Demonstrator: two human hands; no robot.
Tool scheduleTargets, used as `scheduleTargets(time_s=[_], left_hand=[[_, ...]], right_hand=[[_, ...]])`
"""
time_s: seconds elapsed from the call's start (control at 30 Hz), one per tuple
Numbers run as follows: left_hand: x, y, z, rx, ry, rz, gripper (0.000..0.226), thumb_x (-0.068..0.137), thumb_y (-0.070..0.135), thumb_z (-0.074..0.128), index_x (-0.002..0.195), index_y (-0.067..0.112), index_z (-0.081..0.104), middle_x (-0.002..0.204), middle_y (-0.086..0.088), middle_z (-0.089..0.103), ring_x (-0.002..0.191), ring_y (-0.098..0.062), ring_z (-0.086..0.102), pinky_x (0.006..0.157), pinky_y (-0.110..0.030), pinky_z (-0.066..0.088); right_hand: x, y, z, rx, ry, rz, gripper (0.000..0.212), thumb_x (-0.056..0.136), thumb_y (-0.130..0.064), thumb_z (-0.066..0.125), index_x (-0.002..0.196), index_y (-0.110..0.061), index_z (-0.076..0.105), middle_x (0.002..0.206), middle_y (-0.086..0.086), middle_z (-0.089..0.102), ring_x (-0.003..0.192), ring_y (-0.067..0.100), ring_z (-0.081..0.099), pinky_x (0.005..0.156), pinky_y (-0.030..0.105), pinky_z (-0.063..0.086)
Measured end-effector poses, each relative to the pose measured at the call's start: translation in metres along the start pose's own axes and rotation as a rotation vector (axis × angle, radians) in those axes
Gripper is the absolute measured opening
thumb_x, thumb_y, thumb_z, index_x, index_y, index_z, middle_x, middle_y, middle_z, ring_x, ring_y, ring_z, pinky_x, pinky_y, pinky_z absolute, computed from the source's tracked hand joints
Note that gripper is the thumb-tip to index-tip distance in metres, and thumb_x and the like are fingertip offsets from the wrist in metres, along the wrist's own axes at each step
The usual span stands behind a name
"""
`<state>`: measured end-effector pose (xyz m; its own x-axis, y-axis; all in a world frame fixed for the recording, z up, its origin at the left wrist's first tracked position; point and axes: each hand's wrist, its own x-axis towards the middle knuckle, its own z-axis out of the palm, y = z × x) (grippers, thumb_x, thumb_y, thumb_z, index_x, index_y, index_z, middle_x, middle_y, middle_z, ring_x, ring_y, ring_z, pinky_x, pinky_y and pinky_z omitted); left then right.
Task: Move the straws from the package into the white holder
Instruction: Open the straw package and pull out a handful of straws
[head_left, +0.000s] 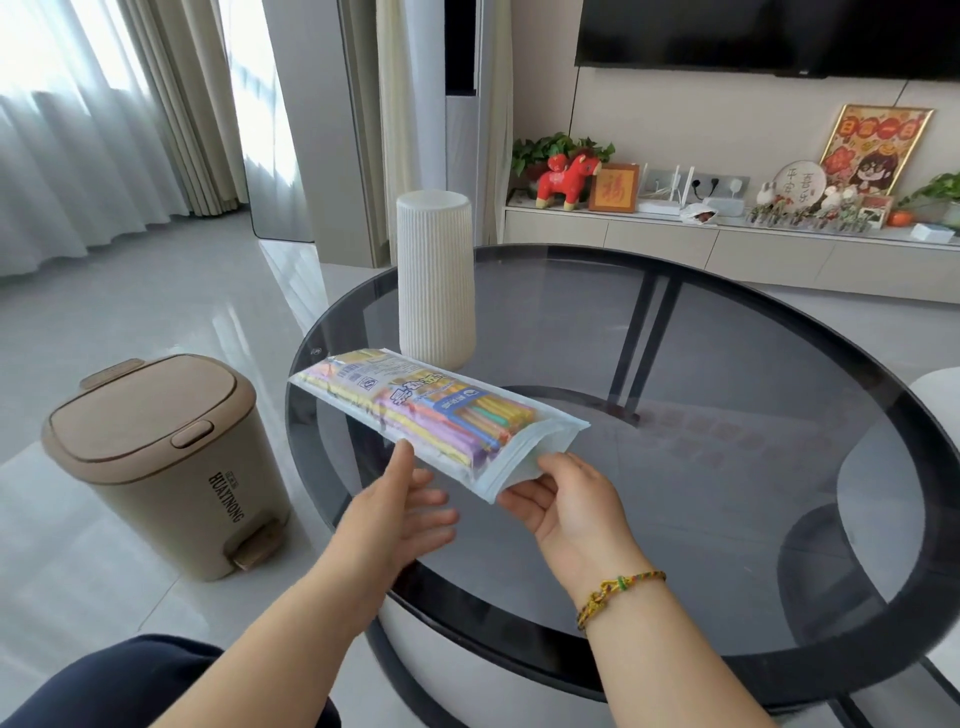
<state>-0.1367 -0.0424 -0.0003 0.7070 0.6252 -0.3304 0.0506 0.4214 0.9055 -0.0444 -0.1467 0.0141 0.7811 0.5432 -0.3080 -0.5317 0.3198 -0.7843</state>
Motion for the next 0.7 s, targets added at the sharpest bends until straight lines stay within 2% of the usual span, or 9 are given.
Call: scheduleTargets(time_s=[0.03,0.1,0.13,0.2,0.3,0.37,0.43,0.57,0.7], left_hand=[[0.002,-0.001,0.002,-0.071,-0.097,-0.068,0.064,0.067,0.062,0.046,0.101,0.009,0.055,0.093,-0.010,0.063,0.081,-0.019,0.066,0.066,-0.030,0.054],[0.003,-0.001,0.009,-0.183,-0.292,-0.109,0.081,0.056,0.067,0.044,0.118,0.014,0.052,0.118,-0.009,0.061,0.106,-0.023,0.060,0.081,-0.034,0.049],[0.004,0.001,0.014,-0.254,-0.375,-0.096,0.082,0.056,0.069,0.042,0.120,0.017,0.052,0.121,-0.008,0.062,0.109,-0.023,0.059,0.083,-0.034,0.049],[0.006,0.003,0.024,-0.447,-0.456,-0.081,0.081,0.057,0.070,0.040,0.116,0.016,0.054,0.113,-0.008,0.067,0.102,-0.022,0.064,0.078,-0.034,0.055],[0.014,0.002,0.031,-0.667,-0.410,-0.061,0.081,0.054,0.071,0.042,0.107,0.011,0.057,0.101,-0.013,0.071,0.094,-0.026,0.067,0.084,-0.038,0.054],[0.021,0.004,0.032,-0.765,-0.354,-0.030,0.079,0.053,0.069,0.046,0.107,0.012,0.056,0.104,-0.014,0.070,0.099,-0.028,0.064,0.090,-0.042,0.047],[0.026,0.009,0.032,-0.825,-0.334,0.000,0.078,0.053,0.066,0.049,0.110,0.013,0.056,0.107,-0.013,0.068,0.100,-0.029,0.063,0.090,-0.045,0.048],[0.029,0.012,0.037,-0.783,-0.362,0.030,0.075,0.060,0.060,0.047,0.118,0.013,0.051,0.104,-0.011,0.059,0.098,-0.026,0.057,0.091,-0.042,0.045],[0.030,0.010,0.039,-0.706,-0.303,0.046,0.045,0.066,0.051,0.049,0.096,0.016,0.055,0.080,-0.002,0.060,0.078,-0.018,0.058,0.079,-0.034,0.046]], right_hand=[[-0.001,0.000,0.001,0.018,0.004,-0.001,0.029,0.091,0.000,0.035,0.069,-0.004,0.053,0.034,0.002,0.053,0.030,0.011,0.056,0.032,0.018,0.046],[-0.002,0.000,0.002,0.016,-0.001,0.010,0.029,0.094,-0.006,0.037,0.071,-0.004,0.055,0.039,0.005,0.056,0.031,0.012,0.058,0.032,0.018,0.047],[-0.002,0.000,0.003,0.001,-0.011,0.021,0.030,0.095,-0.008,0.037,0.072,-0.004,0.055,0.043,0.008,0.058,0.032,0.013,0.059,0.032,0.018,0.046],[-0.004,0.001,0.003,-0.034,-0.052,0.052,0.030,0.095,-0.011,0.036,0.073,-0.003,0.055,0.041,0.007,0.062,0.032,0.013,0.059,0.031,0.017,0.045],[-0.006,0.000,0.003,-0.097,-0.125,0.102,0.030,0.096,-0.011,0.034,0.076,-0.001,0.054,0.038,0.005,0.063,0.033,0.012,0.060,0.031,0.016,0.045],[-0.007,-0.001,0.002,-0.140,-0.161,0.134,0.030,0.096,-0.012,0.034,0.077,0.001,0.054,0.039,0.006,0.064,0.032,0.011,0.059,0.030,0.016,0.045],[-0.008,-0.003,0.001,-0.169,-0.197,0.164,0.032,0.096,-0.012,0.034,0.076,0.002,0.055,0.040,0.005,0.065,0.031,0.010,0.058,0.030,0.016,0.045],[-0.010,-0.005,-0.001,-0.214,-0.221,0.188,0.033,0.095,-0.016,0.037,0.073,0.001,0.055,0.040,0.004,0.064,0.031,0.011,0.057,0.031,0.017,0.046],[-0.010,0.002,-0.005,-0.257,-0.083,0.125,0.022,0.093,-0.013,0.043,0.073,-0.007,0.051,0.047,0.003,0.058,0.036,0.012,0.057,0.035,0.019,0.047]])
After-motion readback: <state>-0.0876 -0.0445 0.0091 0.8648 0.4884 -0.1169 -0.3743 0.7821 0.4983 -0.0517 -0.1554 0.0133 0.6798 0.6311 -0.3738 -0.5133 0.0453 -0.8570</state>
